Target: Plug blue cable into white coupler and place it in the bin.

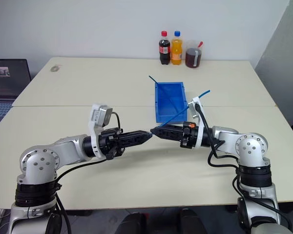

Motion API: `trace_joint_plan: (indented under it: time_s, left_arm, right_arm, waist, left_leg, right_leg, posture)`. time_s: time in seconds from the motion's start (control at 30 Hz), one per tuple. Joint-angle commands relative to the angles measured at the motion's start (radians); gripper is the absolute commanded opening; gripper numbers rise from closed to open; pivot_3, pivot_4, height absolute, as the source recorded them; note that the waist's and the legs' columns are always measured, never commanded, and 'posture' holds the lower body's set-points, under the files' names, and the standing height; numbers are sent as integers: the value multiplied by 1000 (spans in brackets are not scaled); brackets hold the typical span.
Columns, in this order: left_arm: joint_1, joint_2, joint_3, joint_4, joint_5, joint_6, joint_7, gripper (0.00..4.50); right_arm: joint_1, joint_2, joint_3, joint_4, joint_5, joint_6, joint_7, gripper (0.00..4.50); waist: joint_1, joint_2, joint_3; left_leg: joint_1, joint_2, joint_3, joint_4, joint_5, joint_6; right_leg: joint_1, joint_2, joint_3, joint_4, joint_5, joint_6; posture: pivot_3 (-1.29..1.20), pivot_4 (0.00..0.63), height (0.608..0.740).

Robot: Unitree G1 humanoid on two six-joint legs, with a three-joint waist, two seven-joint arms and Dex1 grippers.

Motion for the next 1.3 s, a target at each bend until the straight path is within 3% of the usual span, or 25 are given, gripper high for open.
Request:
trace_joint_plan:
  time_s: [0.03,0.4,0.53,0.6,0.83,0.93,1.03,1.2,1.3]
  left_arm:
    - [-21,1,-3,-7,-14,-11,-12,243]
    - [-12,3,-1,-14,-18,-13,-8,243]
    - [-6,7,-2,-21,-2,-29,-20,243]
    - [-2,11,-3,-25,2,-37,-32,943]
    - [41,74,11,-58,20,-55,-85,2323]
    - [98,134,16,-100,73,-92,-108,2844]
    - [193,194,11,-150,226,-203,-87,3410]
    - [346,137,40,-218,529,-382,210,4415]
    - [445,56,42,-284,647,-433,371,4460]
  right_arm:
    - [-3,0,-26,-17,45,8,-1,2297]
    - [-3,2,-24,-4,57,8,-4,161]
    - [5,-9,-13,-15,56,9,14,150]
    - [6,-11,-10,-16,51,5,18,150]
    - [-1,-29,16,-13,-30,-51,44,150]
    - [0,-32,20,-2,-71,-87,62,150]
    - [1,-33,14,17,-110,-127,78,150]
    - [8,-22,29,30,-197,-213,99,150]
    - [12,-8,44,42,-236,-252,111,150]
  waist:
    - [0,0,0]
    - [0,0,0]
    - [0,0,0]
    - [0,0,0]
    - [-1,0,0]
    - [-3,0,0]
    - [-4,0,0]
    - [2,0,0]
    - [1,0,0]
  left_leg:
    - [0,0,0,0,0,0]
    - [0,0,0,0,0,0]
    - [0,0,0,0,0,0]
    - [0,0,0,0,0,0]
    - [0,0,1,-1,0,0]
    - [-1,0,1,-1,0,0]
    - [-4,1,2,-2,0,0]
    - [-9,1,1,-2,0,0]
    - [-9,1,1,-2,0,0]
  right_leg:
    - [0,0,0,0,0,0]
    - [0,0,0,0,0,0]
    - [0,0,0,0,0,0]
    - [0,0,0,0,0,0]
    - [-1,0,0,0,0,0]
    - [-3,0,0,0,0,0]
    - [-8,1,1,0,0,0]
    - [-11,0,2,0,0,0]
    - [-11,-2,2,-1,0,0]
  posture:
    - [0,150,740]
    - [0,150,740]
    - [0,150,740]
    - [0,150,740]
    - [0,150,740]
    - [0,150,740]
    - [0,150,740]
    - [0,150,740]
    - [0,150,740]
